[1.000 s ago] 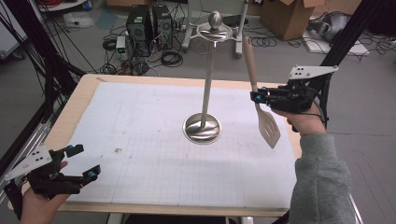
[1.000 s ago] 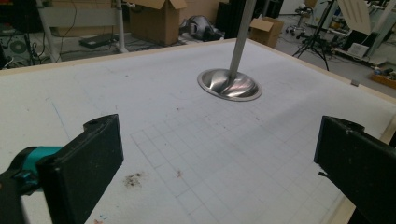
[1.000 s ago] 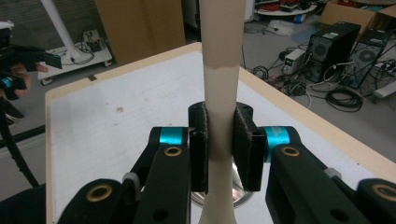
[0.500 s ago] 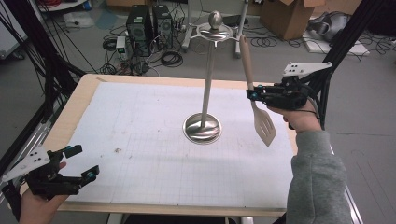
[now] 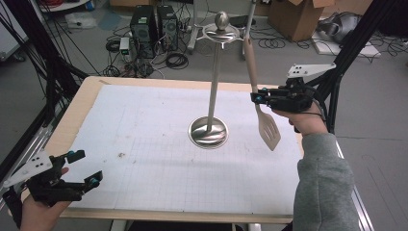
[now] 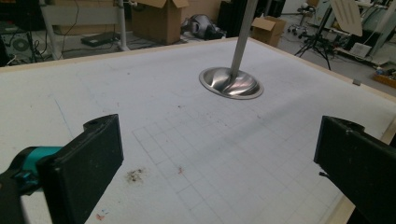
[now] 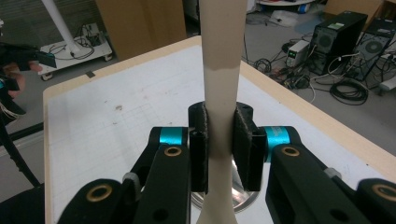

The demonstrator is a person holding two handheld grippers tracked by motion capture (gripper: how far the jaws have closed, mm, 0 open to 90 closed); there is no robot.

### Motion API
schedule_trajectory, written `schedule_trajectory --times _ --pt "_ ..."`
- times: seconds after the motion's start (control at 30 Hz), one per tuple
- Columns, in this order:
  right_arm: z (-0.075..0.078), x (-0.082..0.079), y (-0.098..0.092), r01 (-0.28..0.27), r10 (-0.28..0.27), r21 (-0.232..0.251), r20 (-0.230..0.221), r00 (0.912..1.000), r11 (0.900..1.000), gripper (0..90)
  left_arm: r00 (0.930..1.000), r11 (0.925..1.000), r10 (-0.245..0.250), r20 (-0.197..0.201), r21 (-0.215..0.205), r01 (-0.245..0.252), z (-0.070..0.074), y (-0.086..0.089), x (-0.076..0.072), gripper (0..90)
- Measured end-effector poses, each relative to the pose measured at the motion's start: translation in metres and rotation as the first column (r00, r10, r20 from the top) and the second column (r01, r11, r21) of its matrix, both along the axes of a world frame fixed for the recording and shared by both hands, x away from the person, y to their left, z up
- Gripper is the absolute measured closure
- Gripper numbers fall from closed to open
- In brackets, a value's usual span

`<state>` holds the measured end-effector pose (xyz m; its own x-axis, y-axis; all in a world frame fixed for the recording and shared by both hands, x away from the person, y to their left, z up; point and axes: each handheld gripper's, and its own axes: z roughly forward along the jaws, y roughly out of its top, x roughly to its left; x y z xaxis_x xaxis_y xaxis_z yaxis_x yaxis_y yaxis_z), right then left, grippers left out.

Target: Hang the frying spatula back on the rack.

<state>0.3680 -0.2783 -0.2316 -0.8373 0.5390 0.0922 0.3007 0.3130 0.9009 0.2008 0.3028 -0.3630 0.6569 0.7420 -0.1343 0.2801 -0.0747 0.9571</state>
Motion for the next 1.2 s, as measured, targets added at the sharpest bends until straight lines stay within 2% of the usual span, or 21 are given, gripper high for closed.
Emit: schedule_trajectory --times 0.6,1.2 --pt "-0.006 0.005 0.015 -0.006 0.006 -0.009 -0.006 1.0 1.0 77.9 1.0 1.0 0.001 -0.007 0.004 -0.001 -0.001 0.0 0.0 1.8" --pt "-0.018 0.014 0.039 0.002 -0.002 0.022 0.001 1.0 1.0 77.8 0.9999 0.9999 0.006 -0.011 0.01 -0.005 -0.002 0.001 -0.002 1.8"
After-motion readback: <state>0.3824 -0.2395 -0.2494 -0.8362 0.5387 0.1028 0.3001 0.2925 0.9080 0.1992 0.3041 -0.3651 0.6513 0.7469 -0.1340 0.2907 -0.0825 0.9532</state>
